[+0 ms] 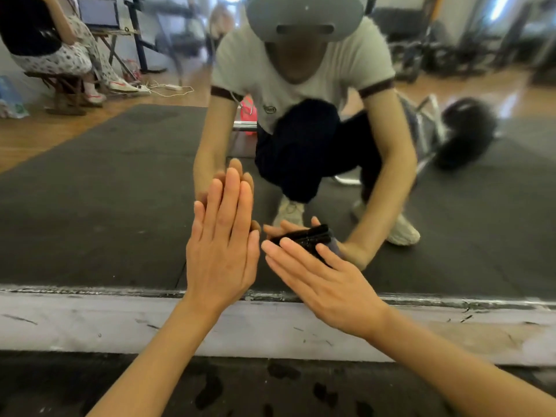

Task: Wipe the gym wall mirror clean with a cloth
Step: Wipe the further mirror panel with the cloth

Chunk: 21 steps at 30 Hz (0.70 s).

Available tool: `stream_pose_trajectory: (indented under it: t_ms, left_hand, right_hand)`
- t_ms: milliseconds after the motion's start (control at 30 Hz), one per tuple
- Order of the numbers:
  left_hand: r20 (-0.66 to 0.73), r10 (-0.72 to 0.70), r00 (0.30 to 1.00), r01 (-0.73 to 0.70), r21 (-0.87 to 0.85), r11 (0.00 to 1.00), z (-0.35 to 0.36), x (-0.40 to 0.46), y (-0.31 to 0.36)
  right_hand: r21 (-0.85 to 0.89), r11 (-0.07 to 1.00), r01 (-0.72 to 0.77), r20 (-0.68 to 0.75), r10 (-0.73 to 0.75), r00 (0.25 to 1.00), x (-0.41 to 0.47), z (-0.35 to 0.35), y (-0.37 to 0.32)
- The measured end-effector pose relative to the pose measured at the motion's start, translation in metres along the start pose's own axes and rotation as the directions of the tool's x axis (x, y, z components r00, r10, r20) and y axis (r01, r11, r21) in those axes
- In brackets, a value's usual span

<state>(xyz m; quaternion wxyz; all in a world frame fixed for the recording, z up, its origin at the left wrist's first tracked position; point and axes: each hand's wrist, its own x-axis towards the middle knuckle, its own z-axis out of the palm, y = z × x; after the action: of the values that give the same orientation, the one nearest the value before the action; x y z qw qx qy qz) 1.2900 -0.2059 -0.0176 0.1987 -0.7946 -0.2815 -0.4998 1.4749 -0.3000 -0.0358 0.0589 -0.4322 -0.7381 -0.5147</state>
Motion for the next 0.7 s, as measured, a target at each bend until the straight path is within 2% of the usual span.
stream_pose_trajectory:
  t_ms: [67,133,200,267,367,433,500,533,567,633,700]
  left_hand:
    - [-0.008,0.012,1.000,-0.013,-0.041,0.999,0.002,-0.003,0.005]
    - [0.007,0.019,1.000,-0.019,-0.064,0.998,0.006,-0.006,0.014]
    - [0.005,0.004,1.000,-0.004,-0.051,0.999,0.012,-0.009,0.020]
    - [0.000,-0.004,1.000,0.004,-0.028,1.000,0.015,-0.011,0.020]
    - [-0.003,0.000,1.000,0.000,-0.010,1.000,0.016,-0.012,0.018]
    - [-0.008,0.002,1.000,-0.003,-0.013,1.000,0.016,-0.012,0.019]
    - [-0.013,0.001,1.000,-0.002,-0.020,1.000,0.017,-0.012,0.019]
    - [-0.014,-0.002,1.000,0.002,-0.019,1.000,0.017,-0.011,0.019]
    - [-0.021,-0.007,1.000,0.006,-0.009,1.000,0.017,-0.011,0.019]
    - [-0.032,-0.019,0.999,0.019,-0.001,1.000,0.018,-0.011,0.020]
    - [-0.040,-0.020,0.999,0.020,-0.007,1.000,0.019,-0.012,0.020]
  right_hand:
    - [-0.043,0.998,0.034,-0.009,-0.035,0.999,-0.003,-0.003,0.013]
    - [-0.057,0.998,-0.008,-0.053,0.005,0.999,-0.014,-0.005,0.033]
    - [-0.028,0.995,-0.100,-0.118,0.096,0.988,-0.029,-0.006,0.053]
    - [0.072,0.976,-0.207,-0.144,0.216,0.966,-0.034,-0.012,0.063]
    - [0.266,0.888,-0.374,-0.170,0.425,0.889,0.003,-0.023,0.062]
    - [0.311,0.829,-0.464,-0.258,0.544,0.798,0.041,-0.028,0.065]
    - [0.305,0.823,-0.479,-0.343,0.564,0.751,0.058,-0.025,0.067]
    - [0.276,0.847,-0.455,-0.341,0.529,0.777,0.054,-0.022,0.063]
    - [0.215,0.893,-0.396,-0.308,0.447,0.840,0.040,-0.015,0.054]
    - [0.025,0.984,-0.174,-0.155,0.176,0.972,-0.008,0.000,0.029]
    - [-0.069,0.996,0.054,0.011,-0.054,0.998,-0.051,0.010,0.009]
